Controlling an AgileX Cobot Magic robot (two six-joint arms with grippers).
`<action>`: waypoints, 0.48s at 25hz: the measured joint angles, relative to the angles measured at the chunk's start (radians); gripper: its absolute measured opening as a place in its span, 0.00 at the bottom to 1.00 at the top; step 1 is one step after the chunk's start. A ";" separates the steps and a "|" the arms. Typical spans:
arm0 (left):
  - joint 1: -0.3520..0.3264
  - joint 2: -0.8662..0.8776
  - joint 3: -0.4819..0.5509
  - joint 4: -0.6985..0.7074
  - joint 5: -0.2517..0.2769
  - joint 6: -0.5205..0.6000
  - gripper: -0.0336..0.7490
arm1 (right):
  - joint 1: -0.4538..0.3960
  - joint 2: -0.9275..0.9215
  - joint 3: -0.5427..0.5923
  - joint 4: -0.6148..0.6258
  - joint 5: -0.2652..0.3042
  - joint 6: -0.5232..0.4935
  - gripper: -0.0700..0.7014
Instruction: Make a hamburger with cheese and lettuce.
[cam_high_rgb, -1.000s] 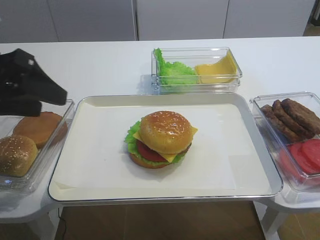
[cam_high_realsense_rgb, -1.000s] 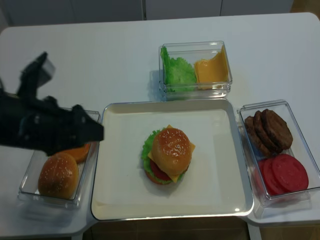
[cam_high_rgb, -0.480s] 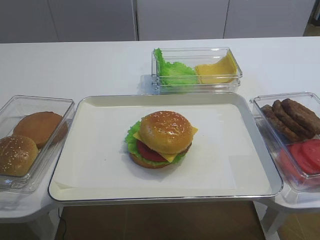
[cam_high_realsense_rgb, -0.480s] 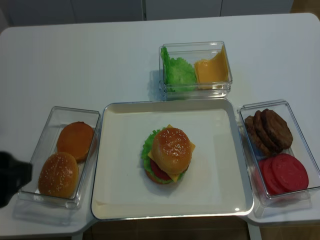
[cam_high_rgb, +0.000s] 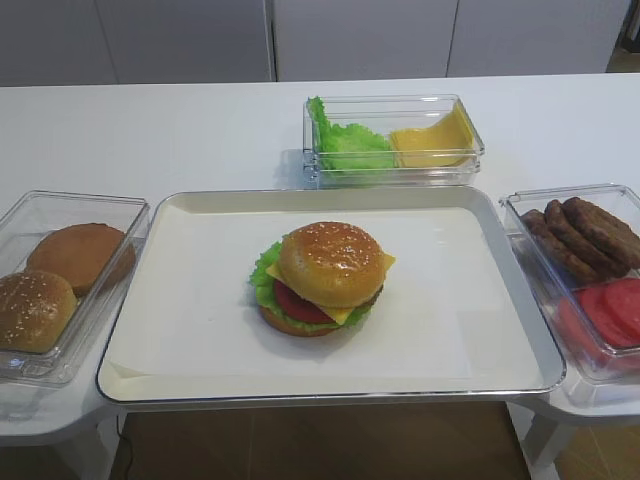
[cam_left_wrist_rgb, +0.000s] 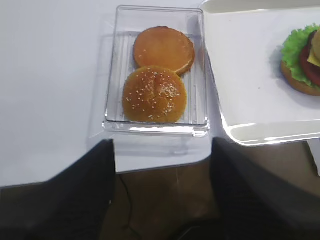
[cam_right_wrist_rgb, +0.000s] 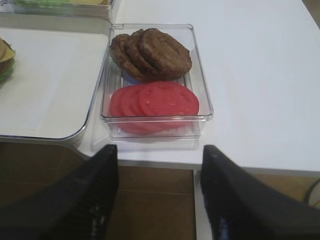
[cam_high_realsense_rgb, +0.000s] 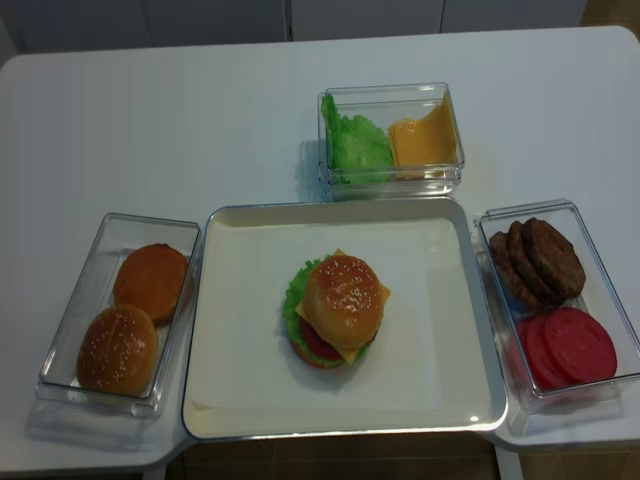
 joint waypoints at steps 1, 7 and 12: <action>0.000 -0.018 0.000 0.007 0.002 -0.004 0.61 | 0.000 0.000 0.000 0.000 0.000 0.000 0.61; 0.000 -0.122 0.000 0.055 0.005 -0.031 0.61 | 0.000 0.000 0.000 0.000 0.000 0.000 0.61; 0.000 -0.218 0.000 0.081 0.010 -0.048 0.61 | 0.000 0.000 0.000 0.000 0.000 0.002 0.61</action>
